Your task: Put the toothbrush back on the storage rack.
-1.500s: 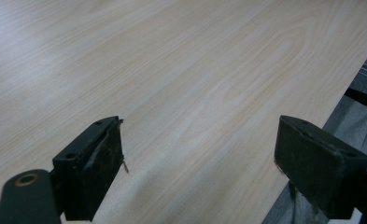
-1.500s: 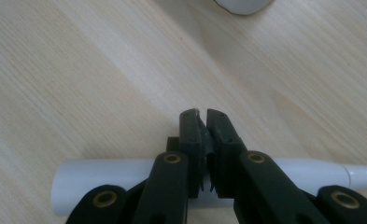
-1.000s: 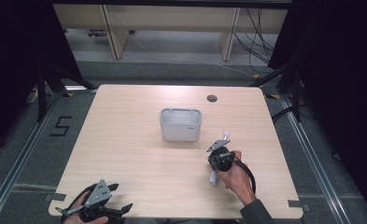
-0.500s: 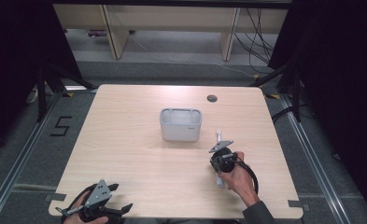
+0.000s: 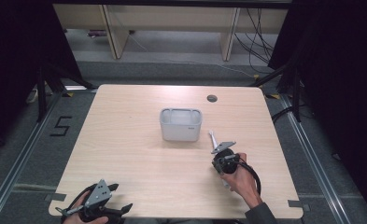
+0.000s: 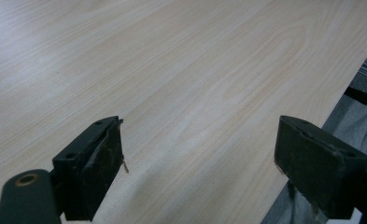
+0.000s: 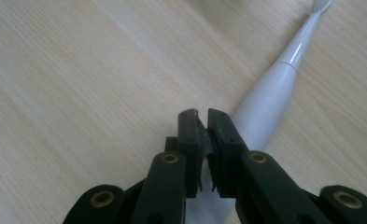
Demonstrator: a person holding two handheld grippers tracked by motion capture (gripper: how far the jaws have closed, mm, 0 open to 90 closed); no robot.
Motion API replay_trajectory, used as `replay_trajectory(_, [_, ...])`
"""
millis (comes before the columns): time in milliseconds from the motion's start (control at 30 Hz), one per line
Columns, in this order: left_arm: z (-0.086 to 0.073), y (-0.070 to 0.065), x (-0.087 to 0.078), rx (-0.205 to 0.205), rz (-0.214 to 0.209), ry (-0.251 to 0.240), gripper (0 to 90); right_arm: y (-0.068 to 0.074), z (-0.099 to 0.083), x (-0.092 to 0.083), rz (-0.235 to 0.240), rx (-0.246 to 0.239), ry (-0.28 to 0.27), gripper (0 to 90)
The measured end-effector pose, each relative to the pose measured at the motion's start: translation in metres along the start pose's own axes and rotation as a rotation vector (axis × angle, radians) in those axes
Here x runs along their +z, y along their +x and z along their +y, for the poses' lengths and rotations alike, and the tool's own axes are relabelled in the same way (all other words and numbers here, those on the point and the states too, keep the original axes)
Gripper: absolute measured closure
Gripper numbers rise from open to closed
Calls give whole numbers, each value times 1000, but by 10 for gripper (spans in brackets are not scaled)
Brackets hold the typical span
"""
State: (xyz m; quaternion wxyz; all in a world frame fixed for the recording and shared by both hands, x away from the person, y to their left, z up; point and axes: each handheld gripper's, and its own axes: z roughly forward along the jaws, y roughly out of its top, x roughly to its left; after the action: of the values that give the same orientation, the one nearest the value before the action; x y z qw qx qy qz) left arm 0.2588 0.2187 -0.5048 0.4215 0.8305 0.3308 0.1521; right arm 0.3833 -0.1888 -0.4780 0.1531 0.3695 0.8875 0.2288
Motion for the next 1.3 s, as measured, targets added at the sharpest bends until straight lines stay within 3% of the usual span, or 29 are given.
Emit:
replay_trajectory(33, [0, 2, -1, 20, 5, 16, 147, 1, 0, 0, 5, 12, 0, 833])
replay_trajectory(133, [0, -1, 0, -7, -3, -6, 147, 0, 0, -2, -6, 14, -5, 816])
replay_trajectory(167, [0, -1, 0, -7, -5, -6, 147, -1, 1, -2, 0, 3, -14, 793])
replay_trajectory(200, [1, 2, -1, 25, 6, 23, 147, -1, 3, -8, -6, 48, -30, 727])
replay_trajectory(233, [1, 2, -1, 25, 6, 23, 147, -1, 3, -8, -6, 48, -30, 727])
replay_trajectory(267, [0, 1, -1, 14, 0, 19, 147, -5, 5, -13, -3, 39, -39, 636])
replay_trajectory(300, [0, 0, 0, 1, -1, 6, 147, -7, 7, -17, -13, 62, -44, 612])
replay_trajectory(367, [0, 1, 0, 10, 3, 10, 147, -10, 8, -21, -23, 60, -47, 594])
replay_trajectory(400, [0, 0, 1, 8, -5, 4, 147, -14, 8, -25, -35, 101, -38, 521])
replay_trajectory(500, [0, 0, 1, 10, -1, 3, 148, -24, 8, -27, -62, 134, -18, 444])
replay_trajectory(633, [1, 1, -1, 21, 6, 29, 147, -31, 6, -20, -63, 173, 21, 381])
replay_trajectory(733, [1, 1, 0, 15, 1, 13, 148, -32, 7, -15, -61, 196, 48, 369])
replay_trajectory(900, [1, 1, 0, 14, 4, 19, 147, -33, 10, -8, -58, 187, 72, 300])
replay_trajectory(1000, [1, 1, 0, 21, -2, 21, 147, -35, 11, -6, -52, 204, 95, 298])
replay_trajectory(1200, [2, 5, -1, 59, 7, 37, 147, -40, 11, 2, -35, 194, 106, 317])
replay_trajectory(1300, [1, 3, -1, 37, 4, 26, 147, -39, 13, 3, -29, 207, 126, 335])
